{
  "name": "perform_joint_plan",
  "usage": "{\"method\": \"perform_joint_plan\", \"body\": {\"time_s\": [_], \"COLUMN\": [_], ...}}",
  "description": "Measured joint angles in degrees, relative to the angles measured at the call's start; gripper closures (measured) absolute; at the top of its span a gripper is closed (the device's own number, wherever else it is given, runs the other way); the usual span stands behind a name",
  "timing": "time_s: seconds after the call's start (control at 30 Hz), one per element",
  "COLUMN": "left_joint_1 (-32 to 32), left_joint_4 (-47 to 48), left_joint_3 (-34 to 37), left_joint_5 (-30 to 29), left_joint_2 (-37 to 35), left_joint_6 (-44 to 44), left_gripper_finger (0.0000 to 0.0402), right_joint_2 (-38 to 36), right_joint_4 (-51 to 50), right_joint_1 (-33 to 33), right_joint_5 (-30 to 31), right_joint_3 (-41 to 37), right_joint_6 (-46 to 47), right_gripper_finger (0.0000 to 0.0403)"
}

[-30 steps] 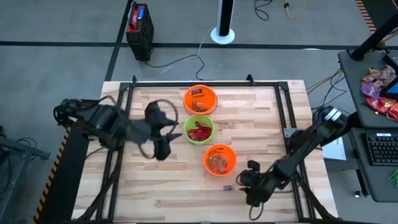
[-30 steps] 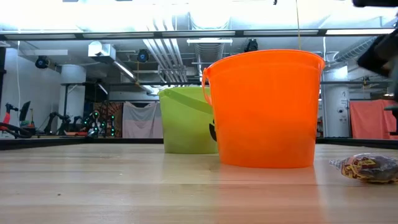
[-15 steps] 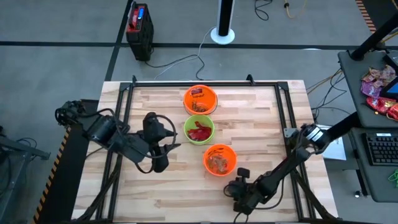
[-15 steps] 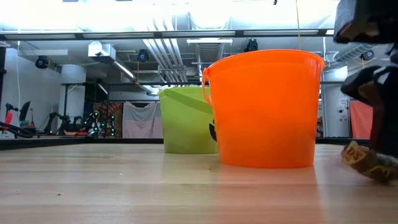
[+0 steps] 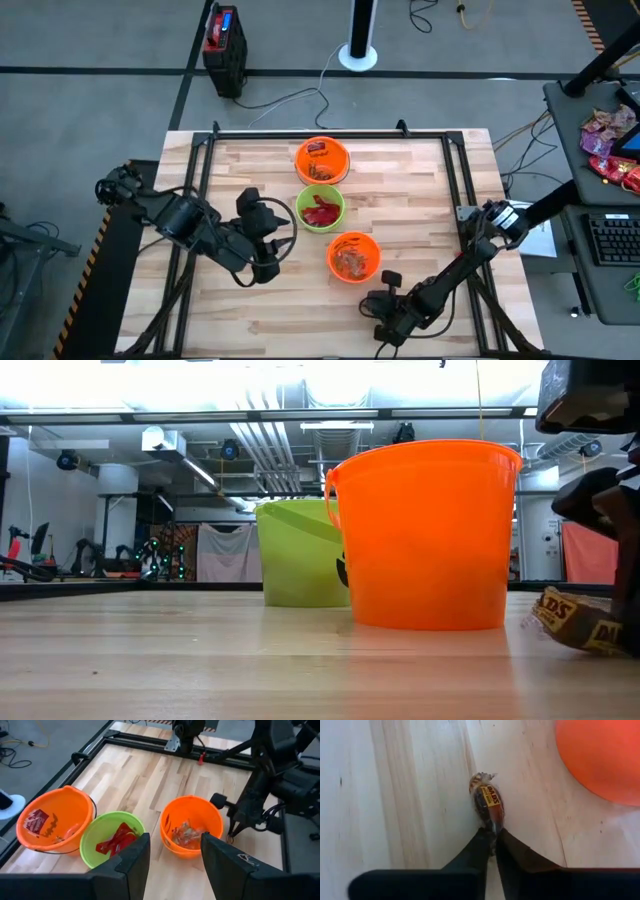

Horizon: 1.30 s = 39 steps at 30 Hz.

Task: Sort candy by brand, put in halloween buckets
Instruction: Put the black gummy into the top orange bucket

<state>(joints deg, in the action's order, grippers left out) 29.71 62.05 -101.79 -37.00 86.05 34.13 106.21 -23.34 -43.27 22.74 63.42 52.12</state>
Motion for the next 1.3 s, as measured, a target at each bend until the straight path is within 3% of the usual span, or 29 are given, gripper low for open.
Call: {"method": "perform_joint_plan", "body": {"time_s": [0.33, 0.67, 0.8, 0.97, 1.13, 1.3], "left_joint_1": [0.24, 0.2, 0.11, 0.09, 0.09, 0.09], "left_joint_4": [0.58, -5.74, -8.46, -9.37, -8.55, -7.83], "left_joint_3": [0.38, 0.66, 0.82, 0.82, 0.67, 0.62], "left_joint_5": [0.18, -1.3, -1.39, -1.44, -2.36, -5.09], "left_joint_2": [0.97, 1.02, 1.02, 1.02, 0.56, -1.0], "left_joint_6": [0.87, -4.07, -8.07, -10.59, -11.18, -11.23], "left_gripper_finger": [0.0243, 0.0243, 0.0243, 0.0243, 0.0243, 0.0243], "right_joint_2": [-6.43, -18.66, -21.48, -23.99, -26.4, -28.59], "right_joint_4": [-0.81, -0.39, -0.22, 2.14, 5.38, 6.92], "right_joint_1": [-1.11, 2.45, 6.08, 12.23, 19.34, 28.9], "right_joint_5": [0.03, 10.85, 16.02, 17.97, 17.19, 7.84], "right_joint_3": [2.17, 9.27, 11.05, 11.63, 11.93, 12.09], "right_joint_6": [-1.14, -19.71, -26.73, -33.69, -37.27, -35.98], "right_gripper_finger": [0.0394, 0.0394, 0.0394, 0.0394, 0.0394, 0.0394]}}
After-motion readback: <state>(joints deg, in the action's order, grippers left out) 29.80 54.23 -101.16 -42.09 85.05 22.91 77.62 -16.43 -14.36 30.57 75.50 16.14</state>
